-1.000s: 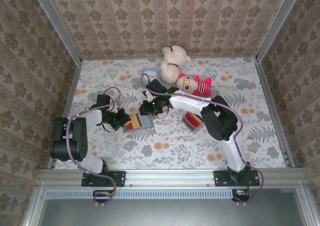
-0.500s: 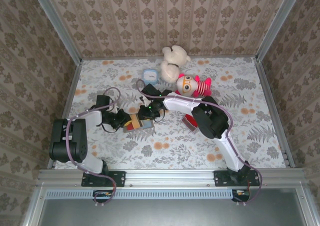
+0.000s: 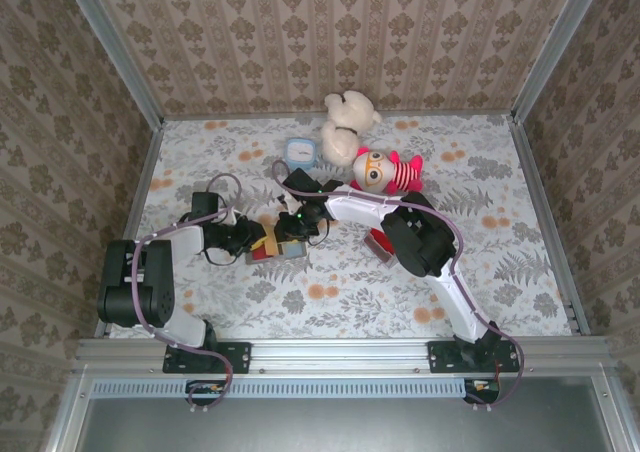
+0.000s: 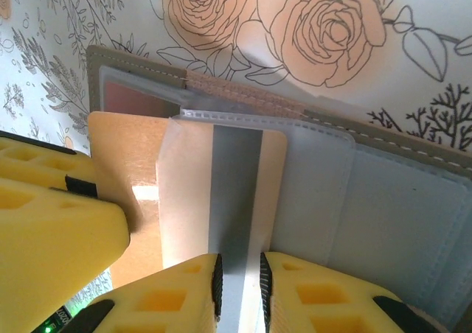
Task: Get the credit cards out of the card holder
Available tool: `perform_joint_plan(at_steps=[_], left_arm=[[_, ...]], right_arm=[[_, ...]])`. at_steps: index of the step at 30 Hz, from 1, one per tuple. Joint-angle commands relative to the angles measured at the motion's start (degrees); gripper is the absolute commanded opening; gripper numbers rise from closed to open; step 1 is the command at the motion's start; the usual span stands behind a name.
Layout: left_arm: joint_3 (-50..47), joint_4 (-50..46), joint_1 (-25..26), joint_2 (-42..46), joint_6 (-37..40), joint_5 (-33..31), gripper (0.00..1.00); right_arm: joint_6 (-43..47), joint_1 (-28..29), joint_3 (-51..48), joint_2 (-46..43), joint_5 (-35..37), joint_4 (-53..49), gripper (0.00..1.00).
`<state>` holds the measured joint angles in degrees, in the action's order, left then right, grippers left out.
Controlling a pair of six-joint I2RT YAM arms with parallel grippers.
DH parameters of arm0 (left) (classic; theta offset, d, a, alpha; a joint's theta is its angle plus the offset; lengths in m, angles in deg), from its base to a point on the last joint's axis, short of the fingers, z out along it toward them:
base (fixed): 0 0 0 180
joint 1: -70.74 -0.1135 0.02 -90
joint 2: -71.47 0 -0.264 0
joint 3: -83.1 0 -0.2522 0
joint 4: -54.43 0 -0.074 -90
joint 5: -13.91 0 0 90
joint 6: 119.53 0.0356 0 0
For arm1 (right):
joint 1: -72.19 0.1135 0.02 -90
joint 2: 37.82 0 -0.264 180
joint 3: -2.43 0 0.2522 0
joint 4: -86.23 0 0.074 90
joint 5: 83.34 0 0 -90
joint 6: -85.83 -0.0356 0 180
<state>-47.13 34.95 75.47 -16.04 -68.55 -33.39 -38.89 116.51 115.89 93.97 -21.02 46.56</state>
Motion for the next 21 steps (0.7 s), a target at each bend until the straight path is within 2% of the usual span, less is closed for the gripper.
perform_joint_plan(at_steps=[1, 8, 14, 18, 21], left_arm=[[0.82, -1.75, -0.43, -0.51, 0.74, 0.18, 0.1], [3.63, -13.2, -0.51, 3.67, 5.83, -8.58, 0.0], [7.68, -25.69, -0.6, 10.67, 10.38, -18.07, 0.0], [10.02, -30.28, -0.6, 15.87, 11.33, -21.38, 0.0], [10.74, -29.58, -0.65, 19.45, 10.41, -19.79, 0.0]], right_arm=[[0.0, 0.59, 0.74, 1.02, -1.6, -1.15, 0.24], [-0.34, -0.41, -0.91, -0.46, 0.73, -1.39, 0.25], [-0.79, -1.64, -3.54, -2.69, 0.96, 0.07, 0.25], [-0.37, -2.21, -6.03, -6.42, 0.64, 2.34, 0.27], [-0.59, -2.81, -8.72, -11.32, -0.21, 5.76, 0.35]])
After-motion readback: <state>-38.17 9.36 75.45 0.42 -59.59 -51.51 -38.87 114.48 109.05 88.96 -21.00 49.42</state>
